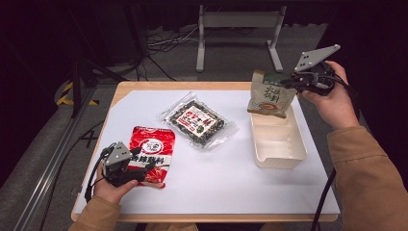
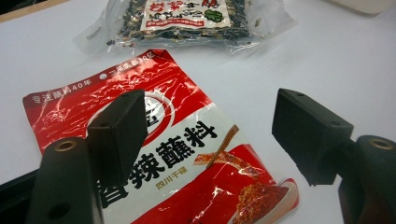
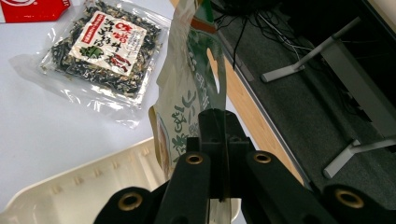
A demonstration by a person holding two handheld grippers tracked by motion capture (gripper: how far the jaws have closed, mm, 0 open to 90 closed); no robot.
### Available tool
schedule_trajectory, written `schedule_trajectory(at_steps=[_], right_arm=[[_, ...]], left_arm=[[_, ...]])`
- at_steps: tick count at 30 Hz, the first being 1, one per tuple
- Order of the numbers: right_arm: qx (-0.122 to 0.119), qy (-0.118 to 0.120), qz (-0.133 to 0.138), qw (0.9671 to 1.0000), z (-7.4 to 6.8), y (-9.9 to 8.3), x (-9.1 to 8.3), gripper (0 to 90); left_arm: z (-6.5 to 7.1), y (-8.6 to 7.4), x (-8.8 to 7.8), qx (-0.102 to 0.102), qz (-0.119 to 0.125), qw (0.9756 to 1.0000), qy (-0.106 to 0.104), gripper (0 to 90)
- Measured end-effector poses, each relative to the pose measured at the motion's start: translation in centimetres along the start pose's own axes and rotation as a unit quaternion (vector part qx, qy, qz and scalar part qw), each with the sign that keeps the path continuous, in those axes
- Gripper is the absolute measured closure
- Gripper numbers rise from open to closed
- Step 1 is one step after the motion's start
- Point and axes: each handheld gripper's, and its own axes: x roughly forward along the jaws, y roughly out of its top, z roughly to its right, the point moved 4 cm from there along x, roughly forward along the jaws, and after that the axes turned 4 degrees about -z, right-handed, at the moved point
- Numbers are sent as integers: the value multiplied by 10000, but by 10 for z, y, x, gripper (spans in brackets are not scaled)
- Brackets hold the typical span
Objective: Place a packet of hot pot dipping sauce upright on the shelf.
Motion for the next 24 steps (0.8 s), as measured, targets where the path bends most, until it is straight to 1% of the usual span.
schedule_trajectory(at_steps=[1, 5, 9, 14, 20, 24], right_arm=[[20, 3, 7, 10000, 2, -2, 1, 897], [-93, -6, 47, 9999, 7, -7, 7, 897], [-238, -48, -17, 9997, 12, -10, 12, 897], [-307, -109, -58, 9995, 18, -15, 17, 898], [-264, -137, -107, 9995, 28, -23, 25, 898], [-257, -149, -111, 9995, 30, -25, 28, 897]], left_arm=[[0, 0, 0, 0, -6, 10000, -3, 270], [-1, 0, -1, 18, -13, 10000, 8, 270], [0, -2, -1, -39, -15, 10000, 20, 270], [0, -4, -3, -21, -32, 10000, 54, 270], [-1, -7, -6, -65, -38, 9999, 99, 270], [-1, -9, -8, -106, -45, 9999, 111, 270]])
